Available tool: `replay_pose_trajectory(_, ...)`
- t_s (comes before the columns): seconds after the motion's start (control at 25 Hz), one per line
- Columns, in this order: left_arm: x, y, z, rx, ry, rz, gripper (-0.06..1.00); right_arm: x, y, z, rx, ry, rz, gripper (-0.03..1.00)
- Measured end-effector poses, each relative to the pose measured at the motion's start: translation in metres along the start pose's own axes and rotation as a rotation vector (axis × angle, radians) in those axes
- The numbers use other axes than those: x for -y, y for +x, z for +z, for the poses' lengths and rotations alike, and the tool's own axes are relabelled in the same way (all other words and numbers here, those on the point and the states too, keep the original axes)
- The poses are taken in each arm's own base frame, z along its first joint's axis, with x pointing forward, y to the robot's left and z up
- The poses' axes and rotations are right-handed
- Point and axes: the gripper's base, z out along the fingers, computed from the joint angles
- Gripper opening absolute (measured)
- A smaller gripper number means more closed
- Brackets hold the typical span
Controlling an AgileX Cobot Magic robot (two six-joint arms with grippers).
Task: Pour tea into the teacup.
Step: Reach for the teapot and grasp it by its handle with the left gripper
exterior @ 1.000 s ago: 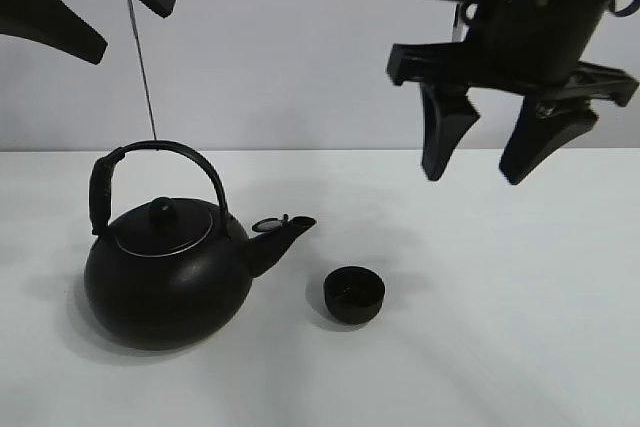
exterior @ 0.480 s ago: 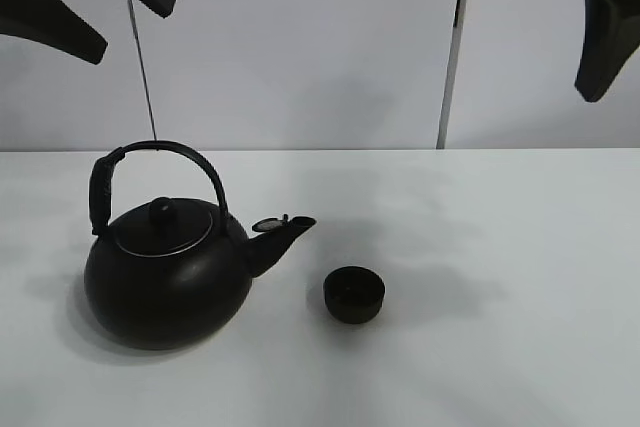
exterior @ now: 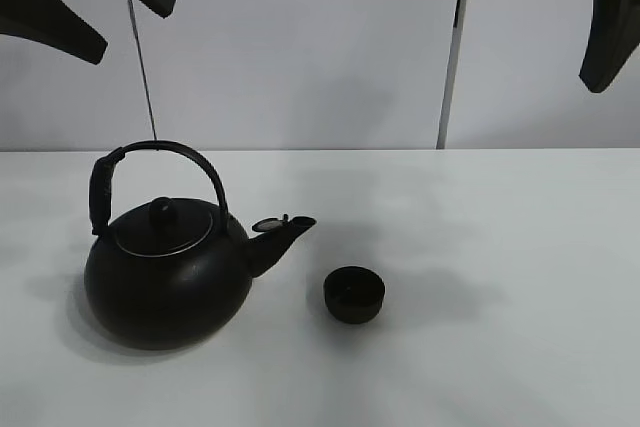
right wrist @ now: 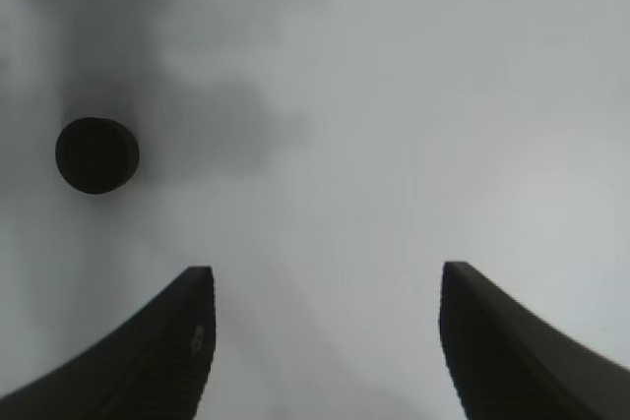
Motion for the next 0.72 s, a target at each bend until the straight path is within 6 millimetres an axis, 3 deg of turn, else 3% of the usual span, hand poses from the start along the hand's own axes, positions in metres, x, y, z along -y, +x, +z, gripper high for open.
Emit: replay_pose_trajectory(0.72, 0.000, 0.000, 0.000, 0.000, 0.000, 0.000, 0.54, -0.019, -0.005, -0.002, 0.042, -0.210, 0.108, 0.45)
